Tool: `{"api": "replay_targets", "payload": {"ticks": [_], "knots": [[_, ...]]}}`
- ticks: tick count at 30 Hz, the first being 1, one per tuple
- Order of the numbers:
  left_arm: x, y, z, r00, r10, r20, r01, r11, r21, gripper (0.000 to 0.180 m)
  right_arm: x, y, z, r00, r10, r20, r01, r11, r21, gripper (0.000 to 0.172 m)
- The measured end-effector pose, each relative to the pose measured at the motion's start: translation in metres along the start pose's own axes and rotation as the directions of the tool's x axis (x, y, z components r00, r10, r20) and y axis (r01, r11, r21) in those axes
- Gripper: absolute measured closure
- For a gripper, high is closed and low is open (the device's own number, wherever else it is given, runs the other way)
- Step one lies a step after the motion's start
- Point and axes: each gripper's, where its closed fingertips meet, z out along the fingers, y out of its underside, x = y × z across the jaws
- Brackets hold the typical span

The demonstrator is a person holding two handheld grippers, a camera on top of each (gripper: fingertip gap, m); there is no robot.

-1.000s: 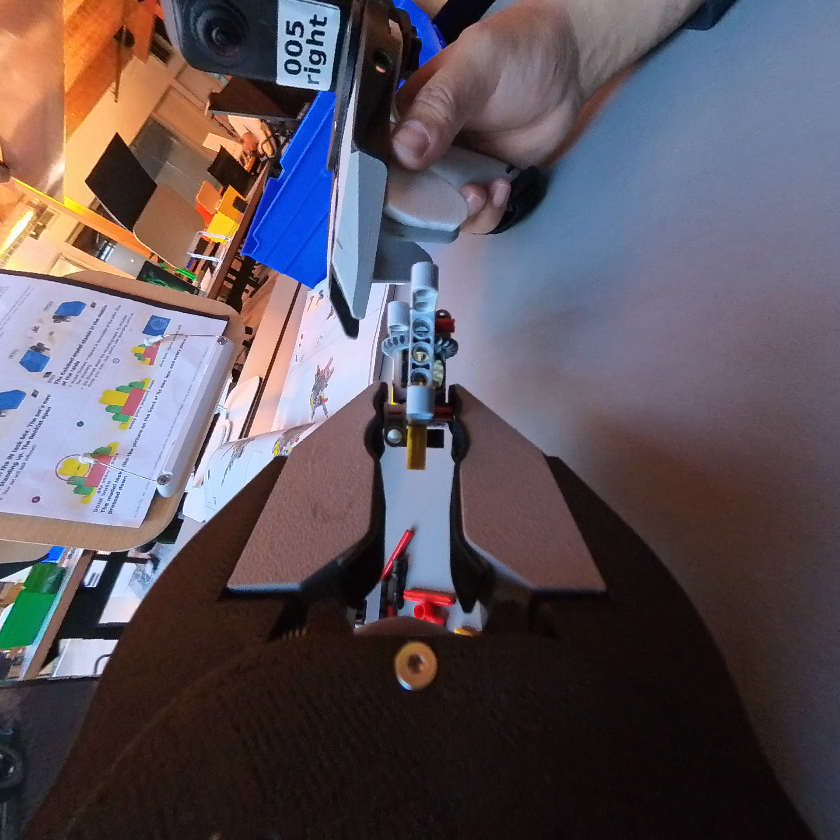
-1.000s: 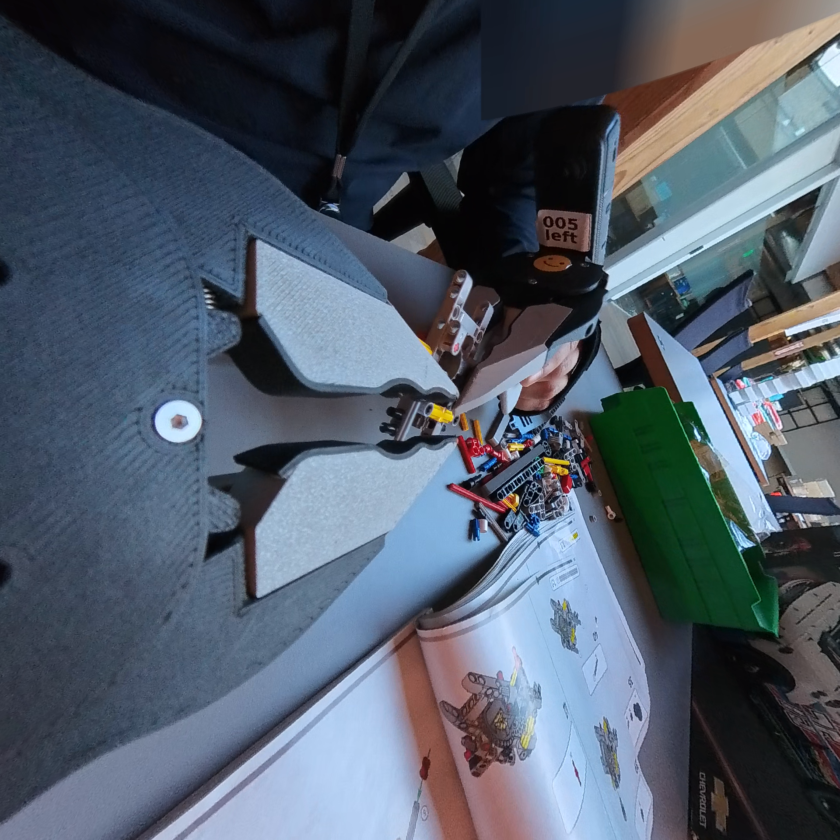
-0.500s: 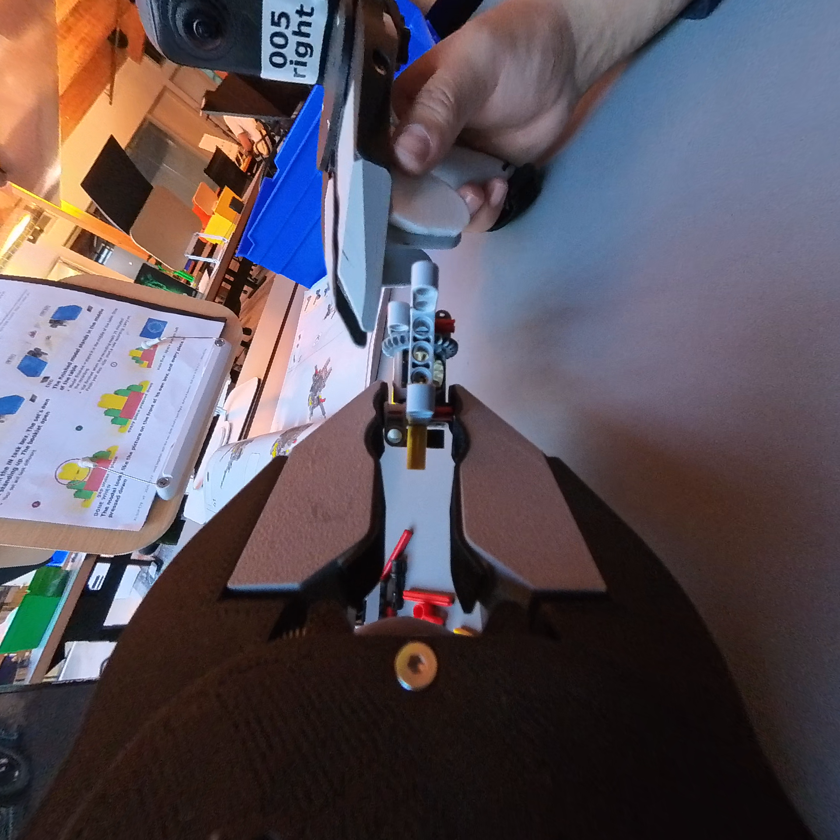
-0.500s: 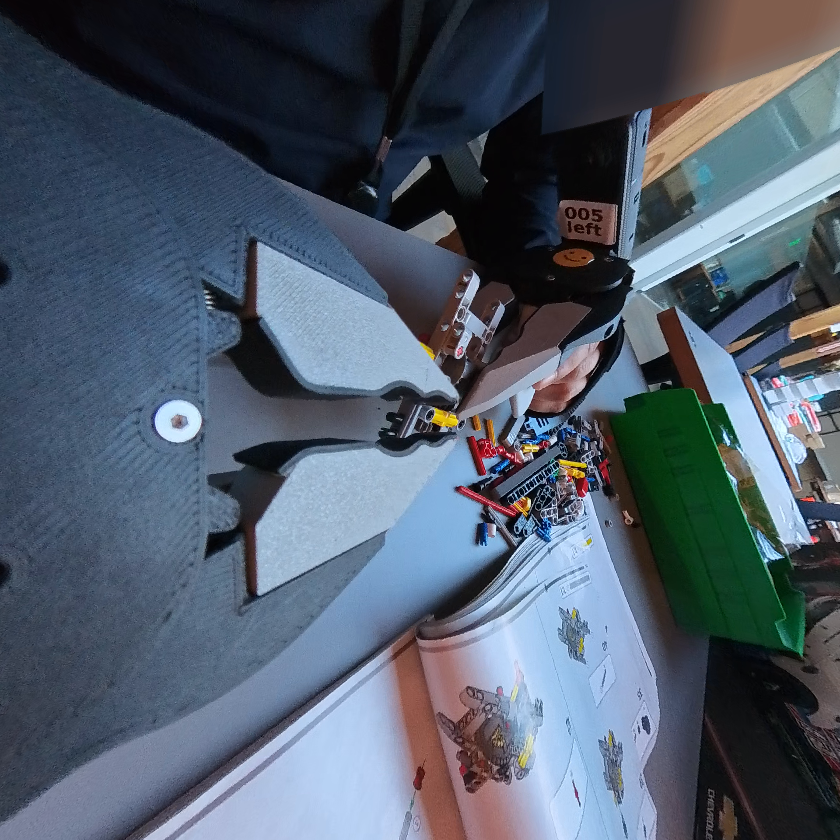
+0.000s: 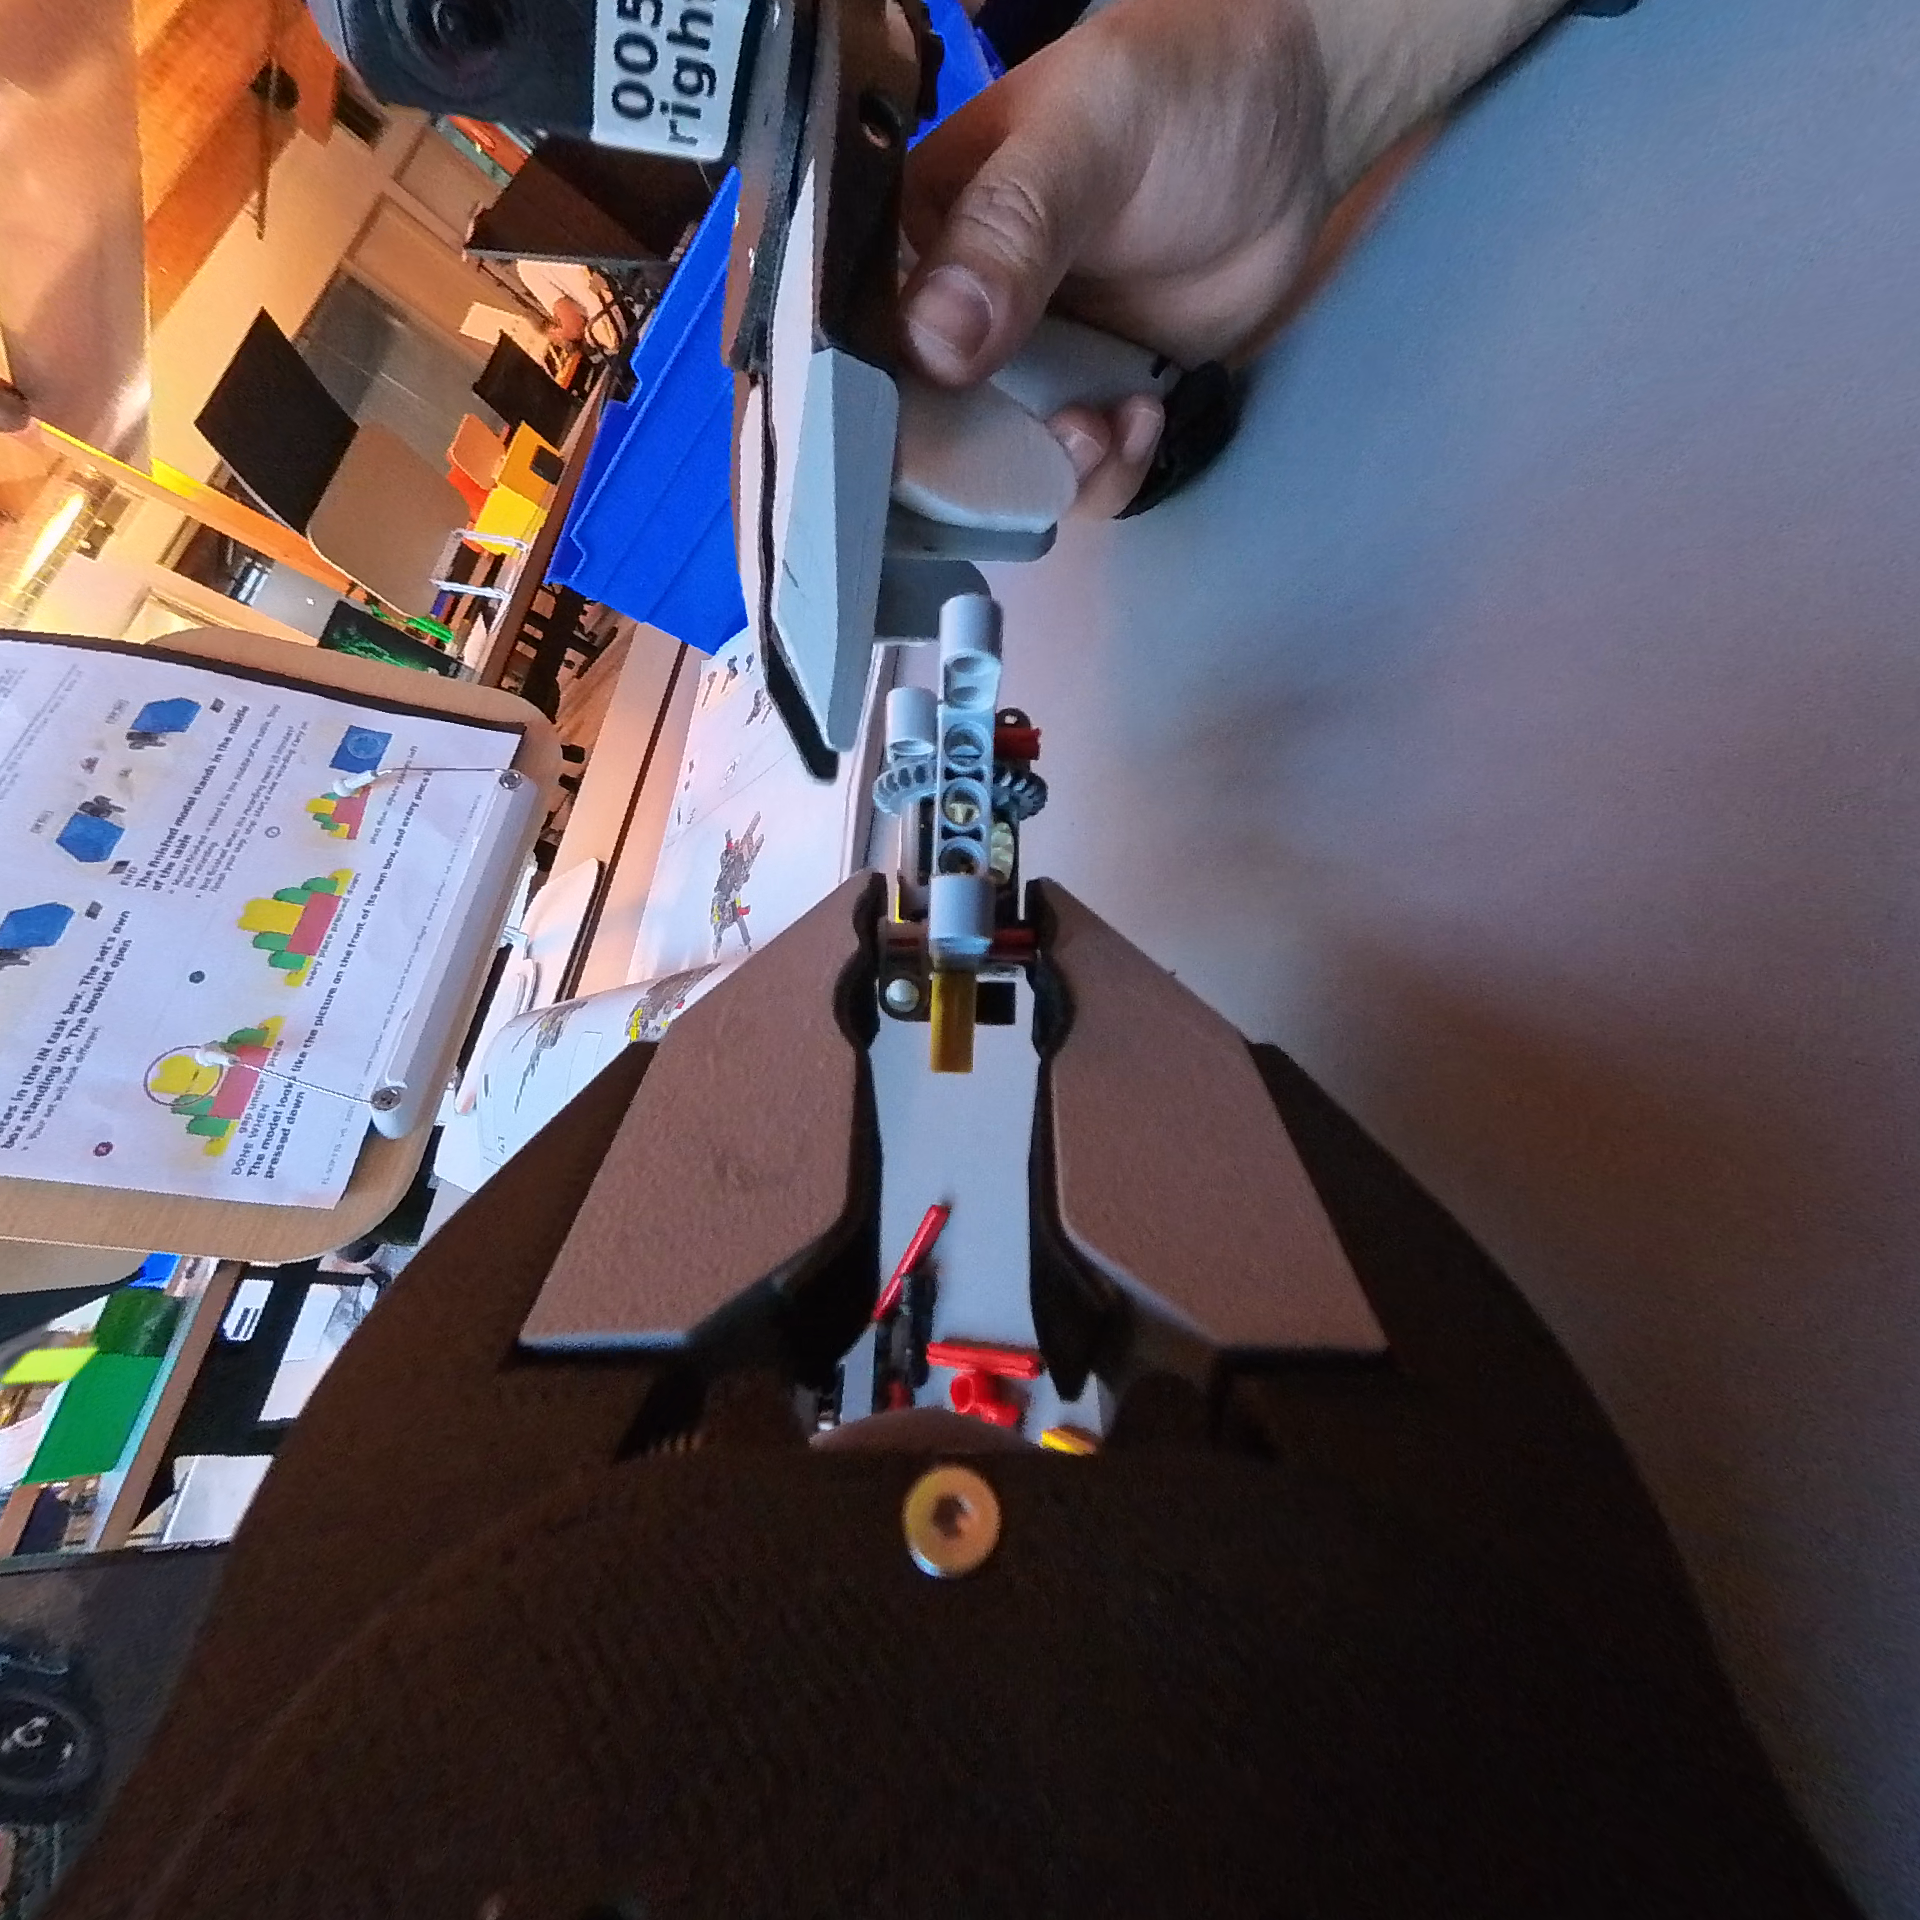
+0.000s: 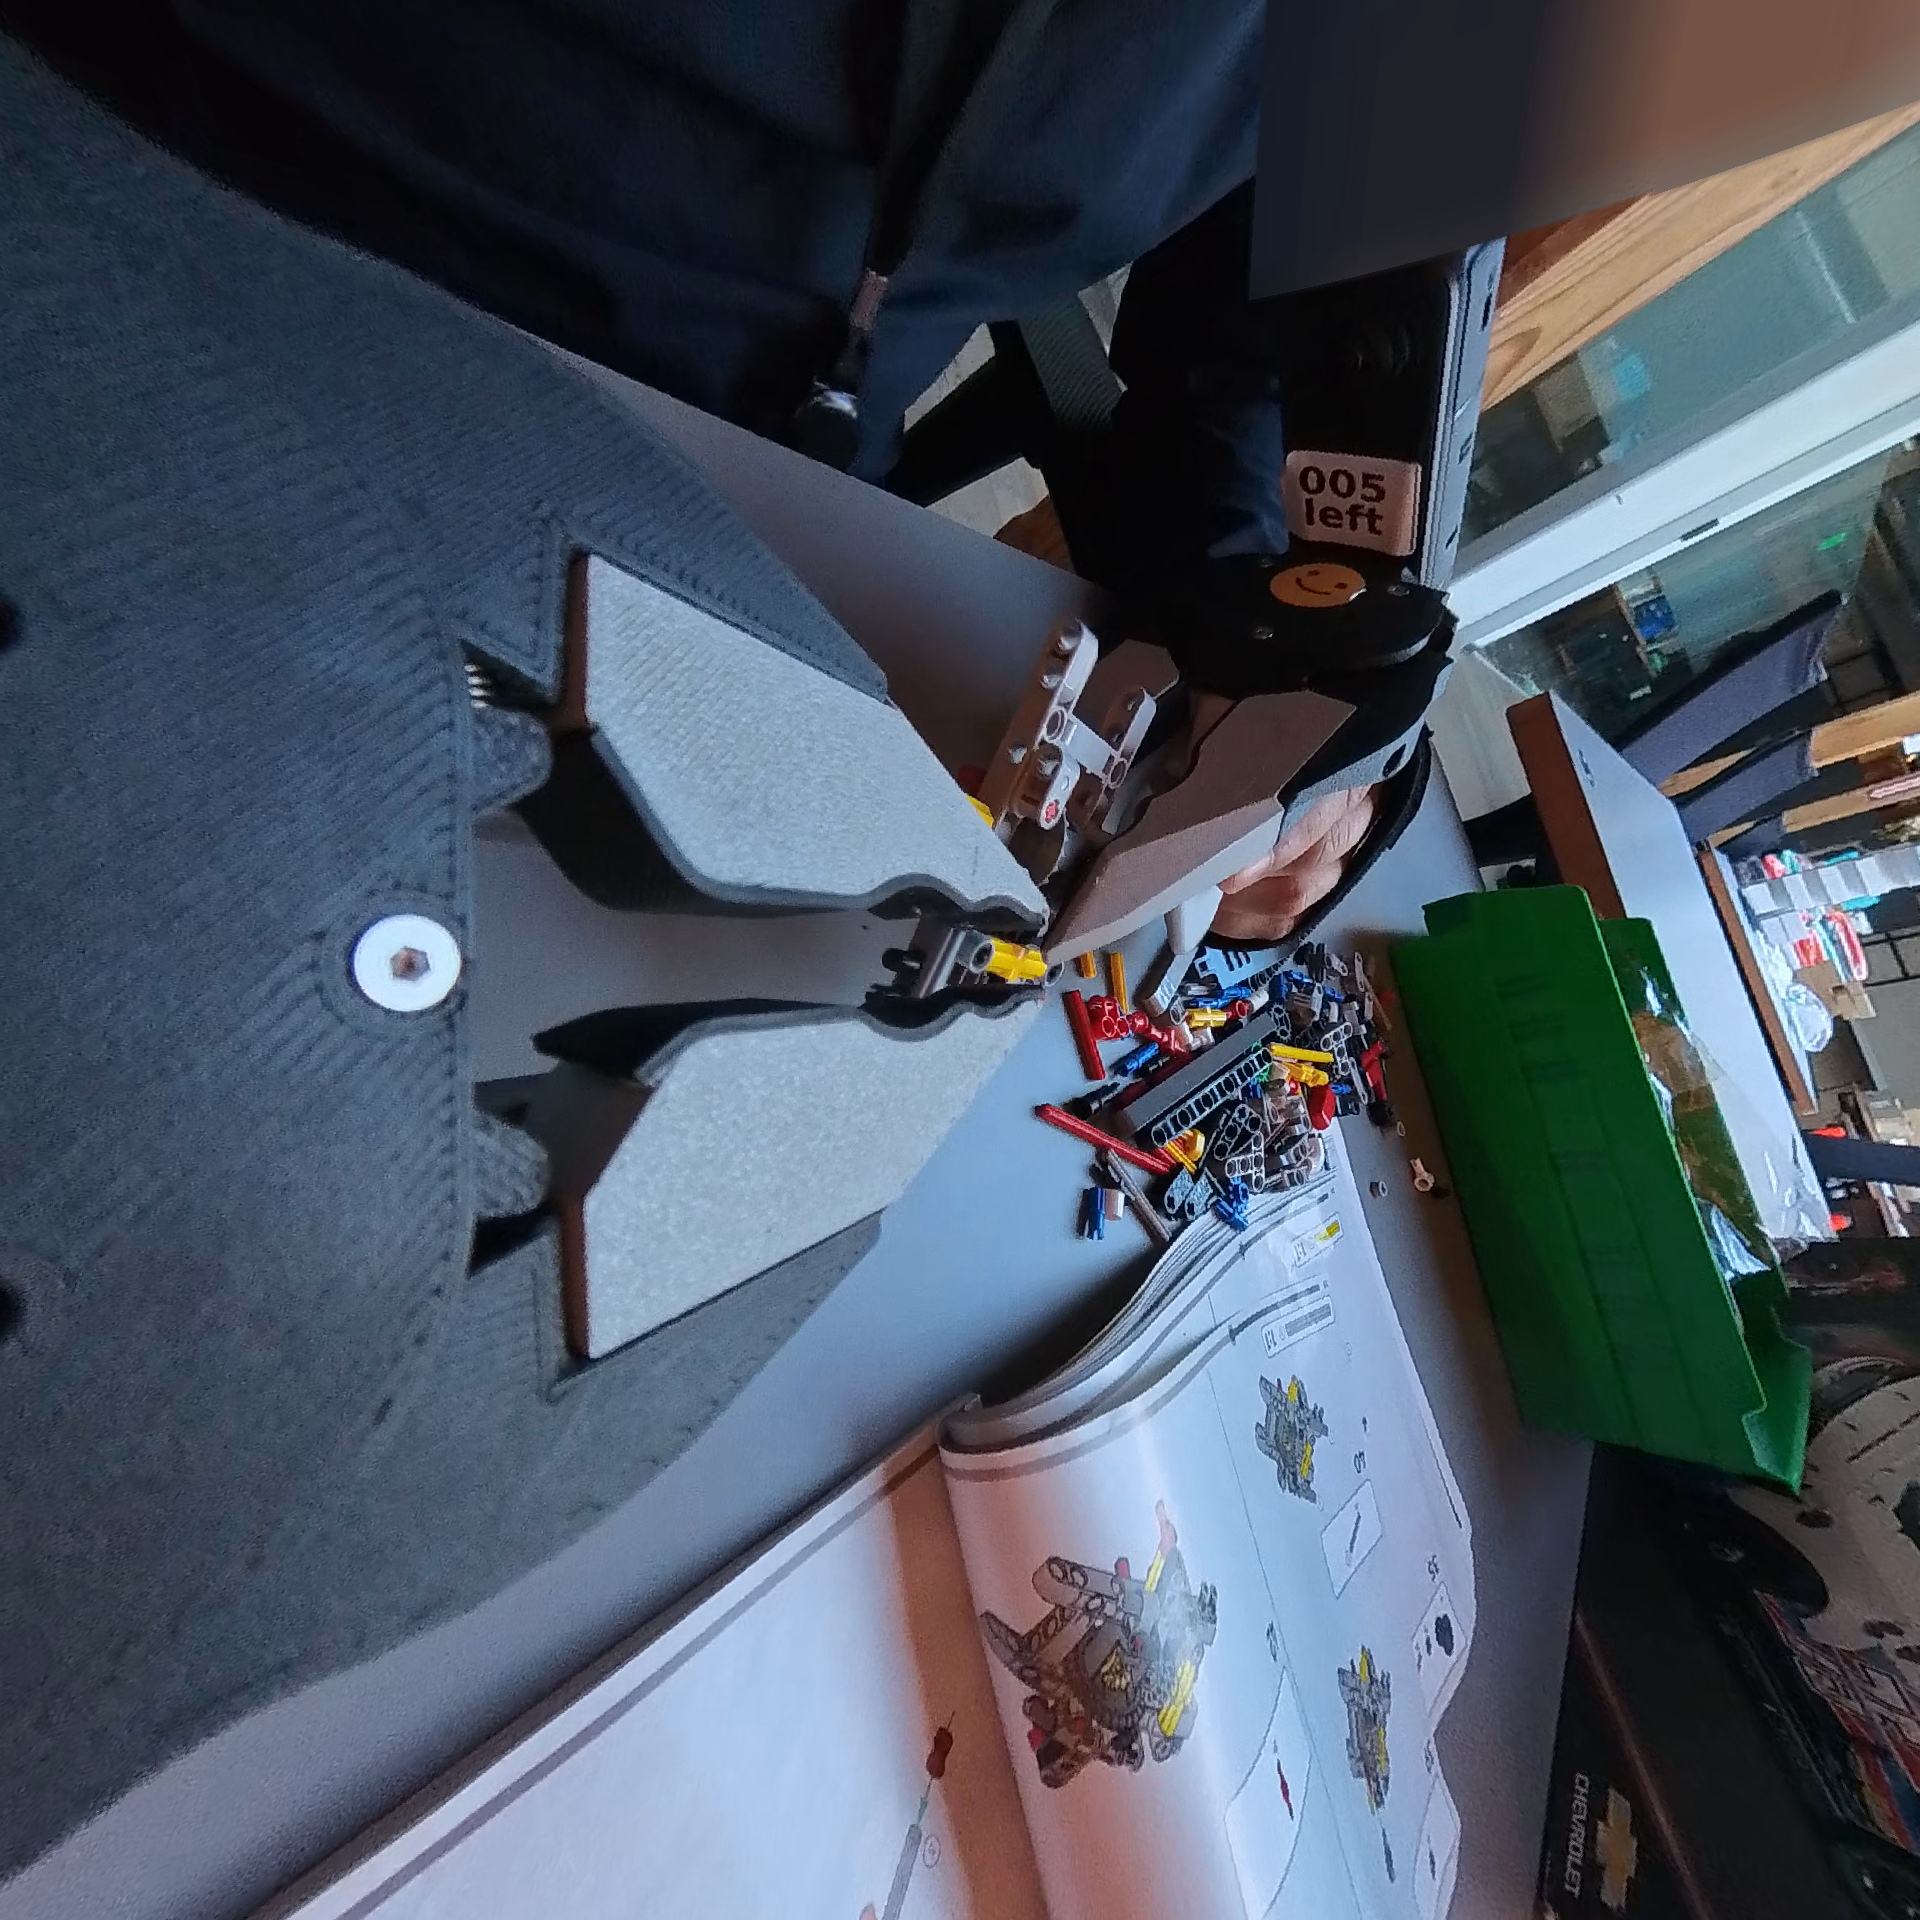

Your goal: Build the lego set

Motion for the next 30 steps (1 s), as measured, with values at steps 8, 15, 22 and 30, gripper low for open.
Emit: {"api": "replay_targets", "payload": {"ticks": [8,15,22,30], "knots": [[-0.009,-0.017,-0.010,0.991,-0.131,-0.021,0.133,0.984,0.120,0.157,-0.008,-0.013,-0.017,0.997,-0.062,0.042,0.060,0.997,0.058,0.140],[-0.050,-0.007,-0.023,0.969,-0.087,0.231,0.068,0.994,0.090,0.157,0.004,-0.017,-0.019,0.997,0.066,0.032,-0.069,0.993,0.097,0.127],[-0.037,0.000,-0.009,0.975,0.031,0.218,-0.027,0.999,-0.020,0.157,0.007,-0.017,-0.006,0.989,0.147,0.003,-0.147,0.982,0.121,0.117],[-0.030,0.001,-0.005,0.970,0.128,0.209,-0.115,0.991,-0.071,0.157,0.006,-0.016,-0.005,0.973,0.219,0.066,-0.227,0.964,0.140,0.136]]}}
